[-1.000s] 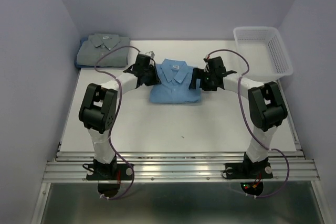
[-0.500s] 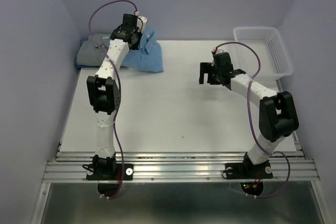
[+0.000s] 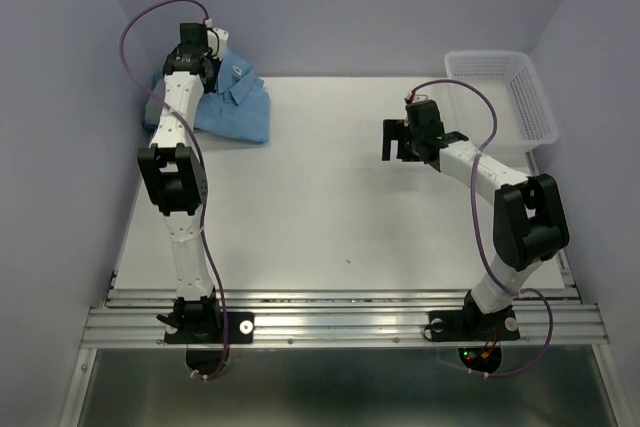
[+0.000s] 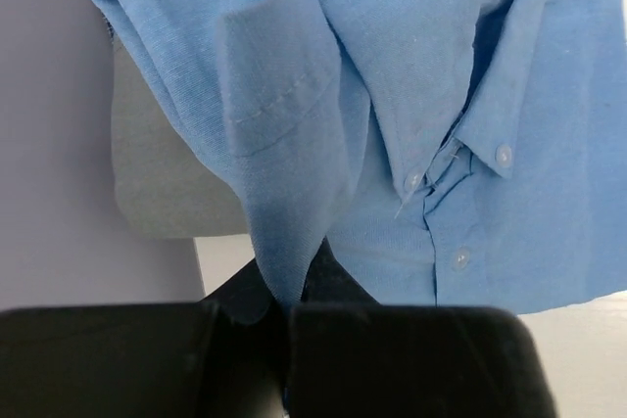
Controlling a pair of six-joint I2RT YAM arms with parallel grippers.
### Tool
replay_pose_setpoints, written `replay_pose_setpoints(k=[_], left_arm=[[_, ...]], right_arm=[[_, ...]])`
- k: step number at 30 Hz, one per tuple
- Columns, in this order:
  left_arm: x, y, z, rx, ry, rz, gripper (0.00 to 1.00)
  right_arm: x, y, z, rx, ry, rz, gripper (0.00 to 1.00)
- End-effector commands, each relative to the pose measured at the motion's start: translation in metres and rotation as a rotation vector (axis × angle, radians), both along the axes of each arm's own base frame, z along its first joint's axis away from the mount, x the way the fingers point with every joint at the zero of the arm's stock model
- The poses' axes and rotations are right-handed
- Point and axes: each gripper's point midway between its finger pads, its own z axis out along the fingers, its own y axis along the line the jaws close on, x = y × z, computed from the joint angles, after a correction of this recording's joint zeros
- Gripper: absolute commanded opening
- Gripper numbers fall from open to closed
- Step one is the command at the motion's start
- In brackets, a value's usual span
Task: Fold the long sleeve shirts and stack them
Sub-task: Neatly place the folded shirt to the corner
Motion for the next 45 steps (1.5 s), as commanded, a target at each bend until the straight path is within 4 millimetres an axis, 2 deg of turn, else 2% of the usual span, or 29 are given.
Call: replay_pose_setpoints(k=[1,6,11,14,17,21,23,26,31,34,35,37,41,43,45], left_arm=[[0.001,-0.015,0.111,-0.041,-0.254,-0.075,0.0],[-0.017,-0.039,0.148,-0.116,-0.31,-0.192,0.0],[-0.032,-0.042,0.179,-0.121,-0.368,-0.213,0.0],[-0.04,-0.041,0.189,-0.108,-0.386,-0.216,0.0],[-0.038,-0.04,0.179,-0.102,-0.368,-0.212,0.0],[-0.025,-0.031,0.148,-0.078,-0.305,-0.166,0.0],[-0.018,-0.015,0.14,-0.093,-0.297,-0.135,0.0],[0.004,-0.001,0.116,-0.144,-0.278,-0.094,0.0],[0.03,0.025,0.091,-0.22,-0.301,-0.014,0.0],[0.048,0.049,0.082,-0.274,-0.352,0.063,0.0],[0.053,0.066,0.07,-0.297,-0.355,0.109,0.0],[0.061,0.081,0.073,-0.366,-0.405,0.168,0.0],[0.067,0.115,0.056,-0.406,-0.432,0.252,0.0],[0.07,0.125,0.049,-0.418,-0.438,0.269,0.0],[0.075,0.124,0.054,-0.448,-0.467,0.251,0.0]], right_arm=[[0.011,-0.004,0.013,-0.017,-0.033,-0.01,1.0],[0.01,0.002,0.016,0.01,-0.039,0.013,1.0],[0.008,0.006,0.016,0.03,-0.044,0.026,1.0],[0.007,0.007,0.014,0.039,-0.039,0.032,1.0],[0.005,0.013,0.014,0.061,-0.03,0.056,1.0],[0.006,0.011,0.012,0.052,-0.029,0.051,1.0],[0.005,0.009,0.011,0.041,-0.026,0.043,1.0],[0.006,0.003,0.009,0.013,-0.019,0.018,1.0],[0.007,-0.006,0.007,-0.032,-0.005,-0.013,1.0],[0.006,-0.008,0.007,-0.042,0.003,-0.019,1.0],[0.006,-0.009,0.007,-0.045,0.006,-0.021,1.0],[0.005,-0.011,0.004,-0.058,0.015,-0.03,1.0],[0.002,-0.015,0.002,-0.073,0.031,-0.04,1.0],[0.002,-0.016,0.001,-0.077,0.036,-0.046,1.0],[0.001,-0.016,-0.002,-0.08,0.046,-0.048,1.0]])
